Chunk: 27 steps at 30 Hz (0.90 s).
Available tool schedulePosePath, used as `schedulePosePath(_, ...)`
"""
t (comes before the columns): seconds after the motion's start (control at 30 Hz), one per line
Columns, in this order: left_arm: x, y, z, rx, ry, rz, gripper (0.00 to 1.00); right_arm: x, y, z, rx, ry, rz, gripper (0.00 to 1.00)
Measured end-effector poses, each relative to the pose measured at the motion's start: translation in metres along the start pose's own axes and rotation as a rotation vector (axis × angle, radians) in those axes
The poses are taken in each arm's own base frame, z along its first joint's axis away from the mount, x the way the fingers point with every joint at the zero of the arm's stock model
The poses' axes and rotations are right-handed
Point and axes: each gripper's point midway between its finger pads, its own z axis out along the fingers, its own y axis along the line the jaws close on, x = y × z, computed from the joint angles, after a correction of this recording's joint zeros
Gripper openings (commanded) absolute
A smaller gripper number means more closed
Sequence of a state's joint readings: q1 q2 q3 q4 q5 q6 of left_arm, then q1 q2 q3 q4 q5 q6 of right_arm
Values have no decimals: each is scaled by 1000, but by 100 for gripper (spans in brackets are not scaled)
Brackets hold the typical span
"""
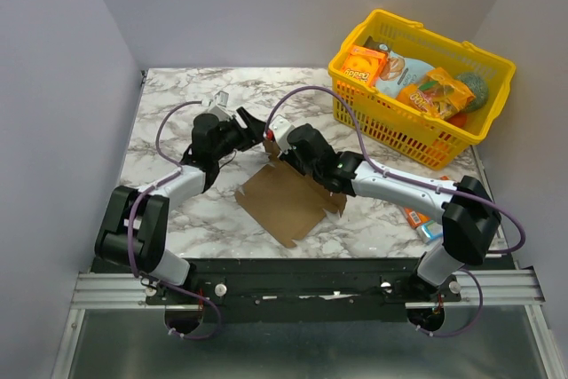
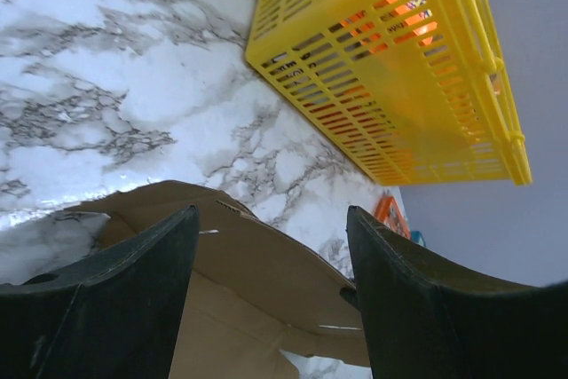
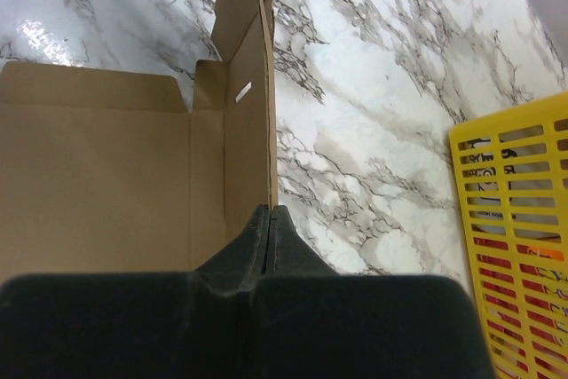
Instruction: Fold the paper box
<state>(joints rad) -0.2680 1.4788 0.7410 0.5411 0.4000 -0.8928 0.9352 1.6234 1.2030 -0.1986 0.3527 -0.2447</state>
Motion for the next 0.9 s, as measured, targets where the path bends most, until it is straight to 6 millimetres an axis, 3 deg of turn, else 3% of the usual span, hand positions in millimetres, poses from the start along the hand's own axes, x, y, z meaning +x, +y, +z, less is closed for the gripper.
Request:
schedulePosePath(0.27,23,-1,8,31,69,-89,67,1,-1,1,10,2,0,1)
schedulePosePath(0.5,31,-4,14,56,92,-135,40,1,-2,2,14,3,0,1)
schedulePosePath(0.6,32,-5,16,74,96,-151,36,1,-2,2,13,4,0,3)
schedulePosePath(0.8,32,-9,19,114,87,-176,24,1,-2,2,13,4,7,15)
schedulePosePath(0.9,33,-9,20,120,89,-184,20,1,0,2,6,4,22,27)
